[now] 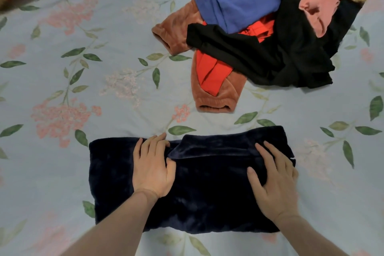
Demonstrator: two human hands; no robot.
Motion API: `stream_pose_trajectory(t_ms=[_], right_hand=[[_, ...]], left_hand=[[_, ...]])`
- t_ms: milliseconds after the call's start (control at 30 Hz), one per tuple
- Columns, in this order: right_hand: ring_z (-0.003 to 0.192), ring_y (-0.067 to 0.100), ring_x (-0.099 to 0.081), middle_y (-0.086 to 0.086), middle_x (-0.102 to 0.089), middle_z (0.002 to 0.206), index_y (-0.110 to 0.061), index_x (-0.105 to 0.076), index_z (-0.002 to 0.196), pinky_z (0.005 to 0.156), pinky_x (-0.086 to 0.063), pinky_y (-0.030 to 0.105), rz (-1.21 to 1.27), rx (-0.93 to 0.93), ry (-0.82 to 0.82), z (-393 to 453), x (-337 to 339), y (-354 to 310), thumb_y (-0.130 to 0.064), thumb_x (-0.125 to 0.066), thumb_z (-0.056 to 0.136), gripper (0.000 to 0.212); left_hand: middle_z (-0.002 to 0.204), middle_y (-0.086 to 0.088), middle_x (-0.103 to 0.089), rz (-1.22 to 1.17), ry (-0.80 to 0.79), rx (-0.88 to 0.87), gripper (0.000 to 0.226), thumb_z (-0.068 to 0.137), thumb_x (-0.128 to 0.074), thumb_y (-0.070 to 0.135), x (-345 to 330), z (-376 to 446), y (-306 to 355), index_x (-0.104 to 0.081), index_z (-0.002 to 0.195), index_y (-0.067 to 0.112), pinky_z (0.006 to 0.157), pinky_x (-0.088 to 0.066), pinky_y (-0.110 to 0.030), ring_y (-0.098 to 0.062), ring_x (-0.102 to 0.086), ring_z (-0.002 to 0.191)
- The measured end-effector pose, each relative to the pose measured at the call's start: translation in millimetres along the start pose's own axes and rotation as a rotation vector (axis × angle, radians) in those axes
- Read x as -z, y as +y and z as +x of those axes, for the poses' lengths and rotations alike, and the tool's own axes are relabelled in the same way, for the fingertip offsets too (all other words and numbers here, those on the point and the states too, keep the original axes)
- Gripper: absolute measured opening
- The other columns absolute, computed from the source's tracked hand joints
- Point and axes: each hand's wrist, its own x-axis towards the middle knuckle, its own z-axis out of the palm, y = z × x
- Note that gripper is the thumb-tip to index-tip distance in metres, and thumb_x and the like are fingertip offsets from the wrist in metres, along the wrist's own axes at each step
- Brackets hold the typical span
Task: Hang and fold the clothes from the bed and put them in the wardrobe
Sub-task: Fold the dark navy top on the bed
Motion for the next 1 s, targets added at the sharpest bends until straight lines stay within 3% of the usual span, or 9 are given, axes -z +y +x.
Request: stream_pose_trajectory(t_ms=[100,200,267,367,500,667,767,867,1000], right_hand=[[0.144,0.022,-0.031,-0.006,-0.031,0.159,-0.029,-0.038,0.152,0.117,-0.023,0.049,0.048,-0.146,0.090,2.8,14.6,-1.0,-0.055,-0.058,0.091,0.069],[0.147,0.026,-0.028,0.001,-0.029,0.160,-0.030,-0.025,0.157,0.119,-0.026,0.053,0.197,-0.484,0.051,-1.4,25.6,8.6,-0.067,-0.073,0.076,0.102],[0.139,0.026,-0.043,0.002,-0.042,0.151,-0.028,-0.033,0.153,0.114,-0.040,0.051,0.356,-0.610,-0.022,-5.2,27.7,15.8,-0.078,-0.076,0.064,0.111],[0.113,0.017,-0.063,-0.008,-0.061,0.129,-0.029,-0.048,0.138,0.093,-0.053,0.037,0.676,-0.689,-0.140,-5.8,33.2,19.7,-0.065,-0.084,0.067,0.088],[0.103,0.019,-0.073,-0.007,-0.075,0.115,-0.035,-0.059,0.128,0.081,-0.058,0.037,0.902,-0.710,-0.341,-6.2,52.5,15.4,-0.043,-0.082,0.080,0.053],[0.101,0.026,-0.074,-0.002,-0.078,0.109,-0.030,-0.063,0.127,0.083,-0.060,0.042,0.979,-0.760,-0.361,-21.0,71.2,1.9,-0.038,-0.079,0.083,0.047],[0.104,0.027,-0.073,-0.001,-0.077,0.112,-0.032,-0.062,0.126,0.090,-0.059,0.047,1.003,-0.734,-0.314,-30.8,83.4,-12.8,-0.035,-0.079,0.084,0.046],[0.106,0.025,-0.072,-0.003,-0.076,0.115,-0.037,-0.061,0.126,0.093,-0.057,0.049,1.007,-0.679,-0.317,-37.2,98.6,-35.1,-0.037,-0.077,0.085,0.045],[0.105,0.022,-0.072,-0.004,-0.072,0.120,-0.034,-0.054,0.130,0.085,-0.058,0.042,1.010,-0.595,-0.362,-38.4,118.3,-74.9,-0.032,-0.077,0.084,0.051]], left_hand=[[0.136,0.007,-0.057,-0.016,0.028,-0.004,0.032,0.080,-0.044,0.031,0.1,-1.8,0.9,-0.056,0.109,0.025,0.124,-0.016,-0.042,-0.016,-0.049,0.125],[0.134,0.008,-0.059,-0.032,0.064,-0.016,0.031,0.081,-0.044,0.030,0.4,-2.9,0.6,-0.058,0.109,0.025,0.125,-0.014,-0.040,-0.015,-0.050,0.124],[0.132,0.008,-0.060,-0.028,0.074,-0.020,0.032,0.082,-0.044,0.031,0.0,-3.8,1.0,-0.059,0.109,0.024,0.125,-0.014,-0.040,-0.015,-0.051,0.123],[0.131,0.007,-0.061,-0.012,0.087,-0.019,0.033,0.082,-0.042,0.032,-0.6,-5.6,1.5,-0.059,0.110,0.024,0.124,-0.016,-0.041,-0.015,-0.051,0.121],[0.131,0.006,-0.061,-0.014,0.090,-0.012,0.034,0.084,-0.041,0.034,0.3,-7.5,4.3,-0.058,0.112,0.023,0.124,-0.016,-0.042,-0.016,-0.051,0.123],[0.145,-0.003,-0.046,-0.259,0.233,-0.031,0.041,0.086,-0.063,0.020,25.5,-26.5,23.0,-0.052,0.125,0.013,0.122,-0.022,-0.049,-0.021,-0.041,0.135],[0.140,-0.005,-0.048,-0.359,0.341,-0.280,0.044,0.078,-0.071,0.006,52.4,-53.6,43.5,-0.061,0.120,0.012,0.118,-0.026,-0.052,-0.021,-0.040,0.133],[0.143,0.002,-0.050,-0.234,0.168,-0.503,0.041,0.082,-0.063,0.013,64.6,-75.7,58.4,-0.065,0.122,0.022,0.120,-0.023,-0.046,-0.018,-0.041,0.136],[0.151,0.012,-0.047,-0.439,-0.294,-0.194,0.047,0.101,-0.050,0.028,71.8,-68.2,56.0,-0.046,0.148,0.029,0.119,-0.029,-0.029,-0.010,-0.041,0.139]])
